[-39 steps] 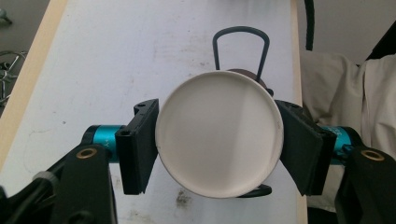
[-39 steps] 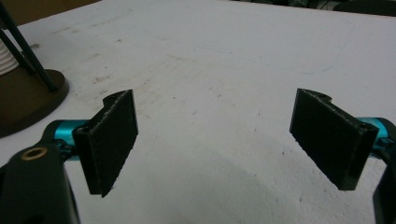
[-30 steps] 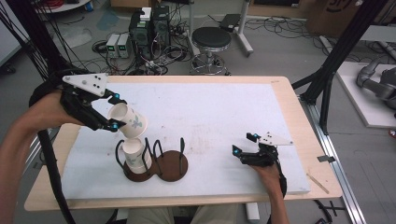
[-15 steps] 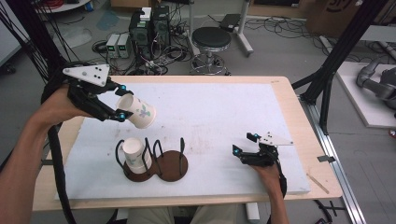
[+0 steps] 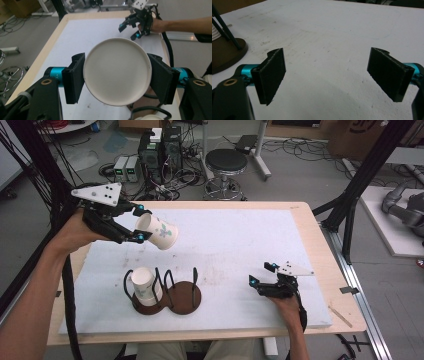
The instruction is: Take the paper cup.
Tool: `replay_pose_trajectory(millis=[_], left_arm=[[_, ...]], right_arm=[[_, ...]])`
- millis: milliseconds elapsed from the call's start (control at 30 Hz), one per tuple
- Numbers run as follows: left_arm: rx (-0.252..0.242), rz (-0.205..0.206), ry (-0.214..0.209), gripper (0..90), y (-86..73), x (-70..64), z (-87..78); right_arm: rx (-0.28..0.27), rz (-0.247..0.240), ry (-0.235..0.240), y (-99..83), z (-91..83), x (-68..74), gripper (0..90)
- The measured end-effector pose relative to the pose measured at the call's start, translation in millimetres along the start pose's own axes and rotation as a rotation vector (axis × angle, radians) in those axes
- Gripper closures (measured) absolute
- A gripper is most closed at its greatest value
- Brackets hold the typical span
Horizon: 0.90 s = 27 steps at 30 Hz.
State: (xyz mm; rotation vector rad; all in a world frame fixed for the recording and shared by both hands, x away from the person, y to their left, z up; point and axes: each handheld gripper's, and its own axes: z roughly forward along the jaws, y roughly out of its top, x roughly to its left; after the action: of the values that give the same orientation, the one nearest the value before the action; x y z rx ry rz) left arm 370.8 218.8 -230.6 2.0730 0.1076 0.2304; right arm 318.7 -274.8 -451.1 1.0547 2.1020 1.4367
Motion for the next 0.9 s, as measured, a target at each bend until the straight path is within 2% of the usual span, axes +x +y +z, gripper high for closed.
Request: replay_pose_trajectory(millis=[133, 200, 367, 567, 667, 800, 900], left_arm=[[-0.013, -0.011, 0.003, 34.5, -5.5, 3.3, 8.9], [-0.05, -0.004, -0.002, 34.5, -4.7, 1.7, 13.5], [-0.09, -0.001, -0.015, 34.5, -6.6, -0.4, 23.0], [-0.144, -0.023, -0.017, 34.6, -15.4, 0.3, 28.7], [-0.185, -0.025, -0.019, 34.6, -17.9, -0.5, 30.2], [-0.222, -0.009, -0.012, 34.5, -18.2, -3.4, 32.9], [-0.243, -0.014, -0.021, 34.5, -18.2, -3.8, 35.0]], right_arm=[[0.005, 0.001, 0.0, 0.2, 0.2, -0.2, 15.5], [0.008, 0.004, -0.001, 0.3, 0.3, -0.3, 15.5], [0.007, 0.011, 0.0, 0.4, 0.4, -0.7, 15.5], [0.01, 0.01, -0.004, 0.6, 0.8, -1.0, 15.5], [0.012, 0.016, -0.002, 0.6, 0.8, -1.2, 15.5], [0.014, 0.024, -0.003, 0.8, 0.9, -2.0, 15.5], [0.013, 0.029, -0.001, 0.8, 0.9, -2.1, 15.5]])
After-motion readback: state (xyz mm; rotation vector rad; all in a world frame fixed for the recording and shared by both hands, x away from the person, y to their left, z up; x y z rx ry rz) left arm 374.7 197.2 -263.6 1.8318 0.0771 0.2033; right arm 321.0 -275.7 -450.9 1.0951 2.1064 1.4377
